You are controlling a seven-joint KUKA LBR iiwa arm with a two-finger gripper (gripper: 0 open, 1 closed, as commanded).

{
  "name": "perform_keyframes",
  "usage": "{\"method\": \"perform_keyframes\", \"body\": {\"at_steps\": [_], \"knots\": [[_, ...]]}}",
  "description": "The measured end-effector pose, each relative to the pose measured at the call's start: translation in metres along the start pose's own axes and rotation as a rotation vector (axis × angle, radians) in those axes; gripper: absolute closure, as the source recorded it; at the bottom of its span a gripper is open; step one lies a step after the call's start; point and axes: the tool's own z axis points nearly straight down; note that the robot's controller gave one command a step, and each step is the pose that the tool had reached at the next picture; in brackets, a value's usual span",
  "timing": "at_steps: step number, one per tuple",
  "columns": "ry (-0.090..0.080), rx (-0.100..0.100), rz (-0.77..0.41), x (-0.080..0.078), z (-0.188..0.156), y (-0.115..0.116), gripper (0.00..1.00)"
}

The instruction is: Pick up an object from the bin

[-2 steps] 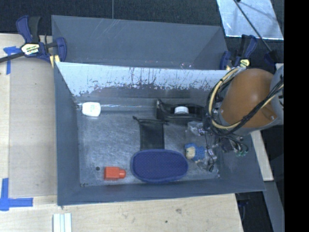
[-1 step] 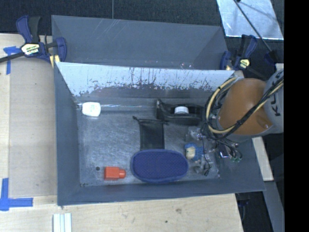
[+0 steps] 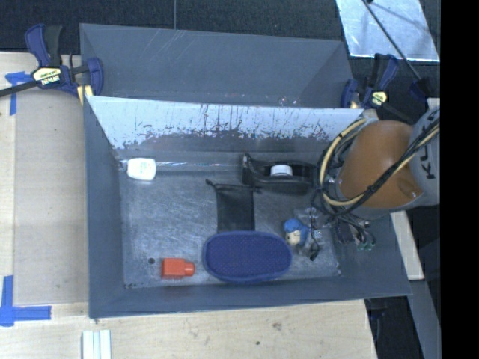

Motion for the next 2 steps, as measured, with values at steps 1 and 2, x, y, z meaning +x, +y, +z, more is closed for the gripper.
{"method": "perform_keyframes", "body": {"at_steps": [1, 2], "knots": [[-0.009, 0.002, -0.05, -0.004, -0.1, 0.011, 1.0], [-0.013, 0.003, -0.016, -0.017, -0.272, 0.022, 1.0]]}}
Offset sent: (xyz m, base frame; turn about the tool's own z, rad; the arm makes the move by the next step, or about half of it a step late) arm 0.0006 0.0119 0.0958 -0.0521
